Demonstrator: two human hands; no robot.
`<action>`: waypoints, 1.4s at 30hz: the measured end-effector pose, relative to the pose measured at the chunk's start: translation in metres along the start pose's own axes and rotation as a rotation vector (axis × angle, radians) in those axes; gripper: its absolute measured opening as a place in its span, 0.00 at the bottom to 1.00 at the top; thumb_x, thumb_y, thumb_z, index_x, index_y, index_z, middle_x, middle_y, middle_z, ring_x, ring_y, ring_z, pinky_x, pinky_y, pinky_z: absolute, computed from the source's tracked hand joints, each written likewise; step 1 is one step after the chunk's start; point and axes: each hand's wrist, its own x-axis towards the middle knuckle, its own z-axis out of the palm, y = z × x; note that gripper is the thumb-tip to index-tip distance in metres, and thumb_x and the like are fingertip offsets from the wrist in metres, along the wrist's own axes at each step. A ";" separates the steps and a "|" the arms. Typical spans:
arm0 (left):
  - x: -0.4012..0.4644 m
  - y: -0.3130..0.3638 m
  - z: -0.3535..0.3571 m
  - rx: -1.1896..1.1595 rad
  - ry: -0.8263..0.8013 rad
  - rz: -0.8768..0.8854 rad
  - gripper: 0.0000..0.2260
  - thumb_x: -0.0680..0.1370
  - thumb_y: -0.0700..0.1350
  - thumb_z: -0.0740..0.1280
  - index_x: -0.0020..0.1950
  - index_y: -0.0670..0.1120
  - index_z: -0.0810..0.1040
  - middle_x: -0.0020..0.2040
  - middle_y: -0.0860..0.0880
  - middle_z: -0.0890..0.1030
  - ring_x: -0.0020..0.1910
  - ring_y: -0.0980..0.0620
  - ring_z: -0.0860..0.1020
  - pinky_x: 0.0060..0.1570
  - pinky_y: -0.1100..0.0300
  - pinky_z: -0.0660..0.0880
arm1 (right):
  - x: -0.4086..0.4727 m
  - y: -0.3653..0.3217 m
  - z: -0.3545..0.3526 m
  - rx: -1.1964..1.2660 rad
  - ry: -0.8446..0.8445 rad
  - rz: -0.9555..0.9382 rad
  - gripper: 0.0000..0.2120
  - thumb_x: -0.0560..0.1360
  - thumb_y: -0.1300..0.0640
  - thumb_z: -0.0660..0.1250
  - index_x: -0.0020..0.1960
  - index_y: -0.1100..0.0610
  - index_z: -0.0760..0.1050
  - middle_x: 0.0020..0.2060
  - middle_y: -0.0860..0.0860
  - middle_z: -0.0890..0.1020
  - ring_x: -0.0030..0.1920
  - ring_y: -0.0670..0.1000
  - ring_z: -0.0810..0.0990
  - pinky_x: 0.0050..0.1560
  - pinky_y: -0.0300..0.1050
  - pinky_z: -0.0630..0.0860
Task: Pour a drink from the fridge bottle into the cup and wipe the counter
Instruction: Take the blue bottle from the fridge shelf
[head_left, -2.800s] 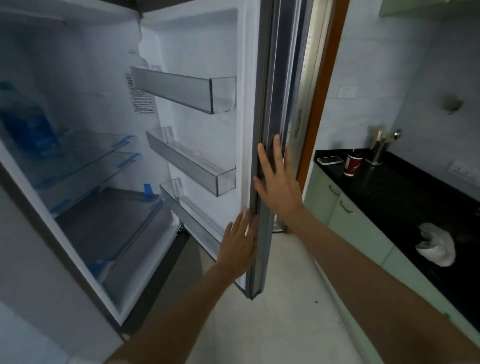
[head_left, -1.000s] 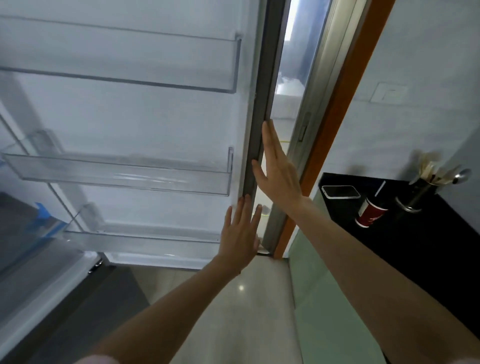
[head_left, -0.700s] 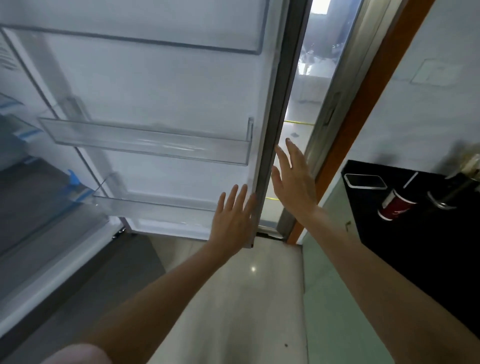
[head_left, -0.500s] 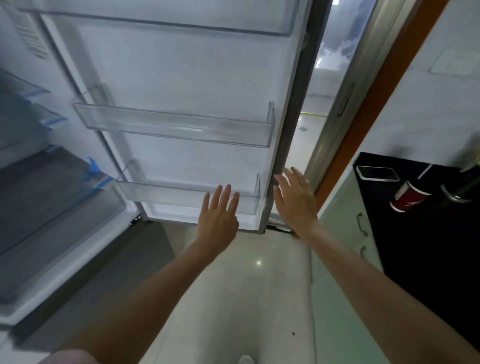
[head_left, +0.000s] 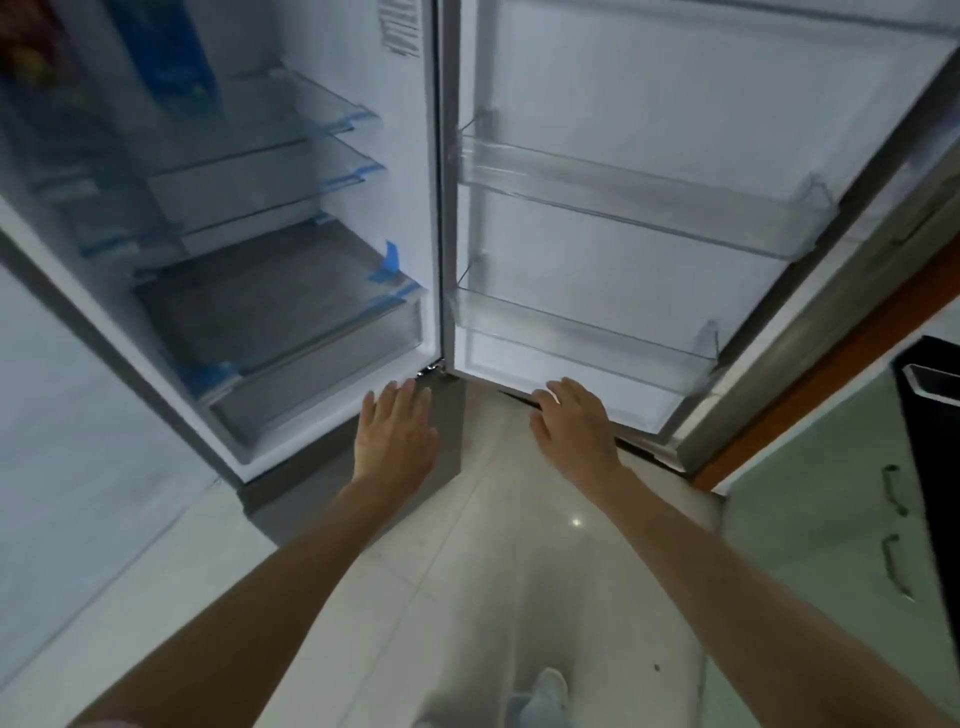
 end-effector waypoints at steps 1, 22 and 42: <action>-0.005 -0.015 -0.002 0.009 0.011 -0.031 0.23 0.79 0.49 0.61 0.72 0.43 0.66 0.72 0.43 0.67 0.72 0.42 0.64 0.72 0.45 0.58 | 0.007 -0.017 0.003 0.023 -0.008 -0.034 0.12 0.75 0.57 0.59 0.48 0.62 0.80 0.46 0.57 0.82 0.51 0.59 0.80 0.50 0.51 0.77; 0.074 -0.178 -0.108 0.080 0.293 -0.515 0.22 0.75 0.46 0.70 0.66 0.39 0.73 0.64 0.38 0.75 0.63 0.36 0.73 0.64 0.41 0.67 | 0.279 -0.158 0.006 0.250 0.130 -0.553 0.17 0.78 0.52 0.60 0.62 0.60 0.76 0.58 0.59 0.79 0.61 0.59 0.76 0.60 0.55 0.74; 0.269 -0.298 -0.165 -0.096 0.338 -0.727 0.30 0.80 0.52 0.59 0.78 0.44 0.51 0.73 0.41 0.65 0.69 0.40 0.66 0.65 0.47 0.67 | 0.511 -0.260 -0.007 0.428 0.119 -0.570 0.25 0.80 0.53 0.59 0.74 0.60 0.61 0.71 0.63 0.65 0.69 0.62 0.66 0.64 0.56 0.69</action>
